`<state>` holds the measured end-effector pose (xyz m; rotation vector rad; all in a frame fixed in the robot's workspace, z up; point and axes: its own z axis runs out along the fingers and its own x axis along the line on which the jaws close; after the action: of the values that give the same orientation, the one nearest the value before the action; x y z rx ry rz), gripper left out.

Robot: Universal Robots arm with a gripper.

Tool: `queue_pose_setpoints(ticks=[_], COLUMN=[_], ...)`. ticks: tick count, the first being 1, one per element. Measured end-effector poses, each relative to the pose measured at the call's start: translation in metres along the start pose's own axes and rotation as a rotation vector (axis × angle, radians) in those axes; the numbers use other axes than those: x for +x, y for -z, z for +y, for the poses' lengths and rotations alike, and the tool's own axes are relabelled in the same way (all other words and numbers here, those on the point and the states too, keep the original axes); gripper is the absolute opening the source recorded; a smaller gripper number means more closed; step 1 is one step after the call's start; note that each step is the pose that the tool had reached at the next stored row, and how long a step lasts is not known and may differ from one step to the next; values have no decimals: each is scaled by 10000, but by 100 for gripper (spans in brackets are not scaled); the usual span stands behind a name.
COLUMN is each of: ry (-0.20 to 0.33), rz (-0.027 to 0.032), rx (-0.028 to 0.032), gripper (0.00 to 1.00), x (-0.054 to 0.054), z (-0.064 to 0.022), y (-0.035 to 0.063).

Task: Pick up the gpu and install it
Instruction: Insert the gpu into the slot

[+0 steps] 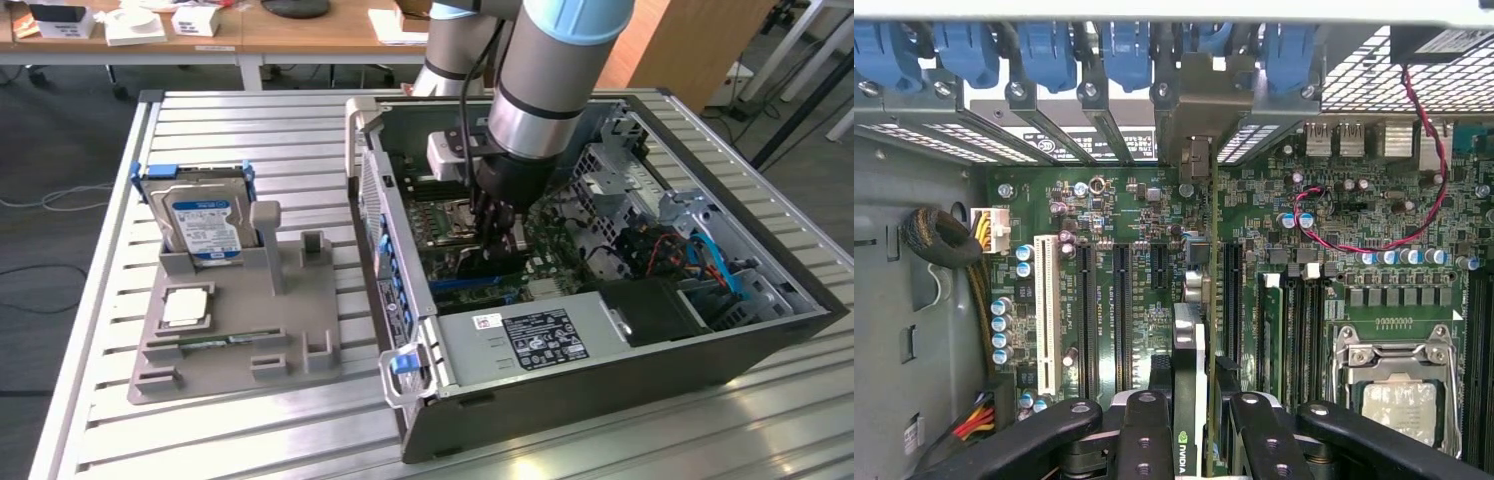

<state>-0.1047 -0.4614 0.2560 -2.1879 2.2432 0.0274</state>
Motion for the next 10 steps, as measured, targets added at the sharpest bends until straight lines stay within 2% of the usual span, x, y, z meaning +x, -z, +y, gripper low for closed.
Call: queue_pose_setpoints(ticks=[10], ry=[0], rz=[1], rx=[-1], gripper=[27], x=[0], z=[0], y=[-7])
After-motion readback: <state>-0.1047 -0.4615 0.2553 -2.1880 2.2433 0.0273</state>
